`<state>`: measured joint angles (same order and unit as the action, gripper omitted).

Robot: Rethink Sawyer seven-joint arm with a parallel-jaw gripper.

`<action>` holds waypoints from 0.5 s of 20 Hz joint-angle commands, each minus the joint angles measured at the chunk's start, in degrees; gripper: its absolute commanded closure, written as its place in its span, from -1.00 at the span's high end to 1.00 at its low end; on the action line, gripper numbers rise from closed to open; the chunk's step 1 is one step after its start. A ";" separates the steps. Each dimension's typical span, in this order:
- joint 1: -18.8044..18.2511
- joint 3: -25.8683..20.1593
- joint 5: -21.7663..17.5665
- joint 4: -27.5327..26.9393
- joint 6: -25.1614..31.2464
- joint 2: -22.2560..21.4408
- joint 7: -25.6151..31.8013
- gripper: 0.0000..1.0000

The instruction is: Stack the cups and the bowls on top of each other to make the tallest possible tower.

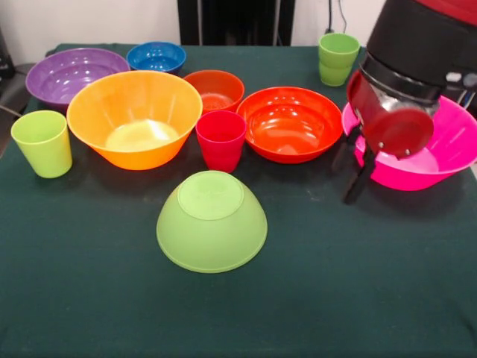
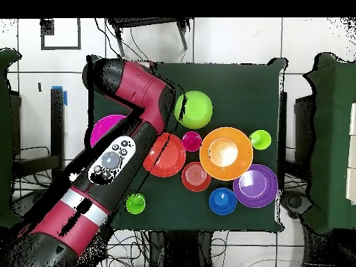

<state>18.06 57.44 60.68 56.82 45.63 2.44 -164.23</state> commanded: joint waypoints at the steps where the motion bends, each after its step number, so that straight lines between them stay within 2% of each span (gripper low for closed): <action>1: -1.44 -4.94 -1.84 -6.14 4.59 2.49 -16.45 1.00; 5: -1.22 -3.77 -2.84 -8.35 8.21 1.68 -17.43 1.00; 10: -1.57 -3.03 -3.28 -10.58 10.11 1.72 -17.96 1.00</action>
<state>18.04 57.82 60.54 52.02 47.68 4.21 -168.69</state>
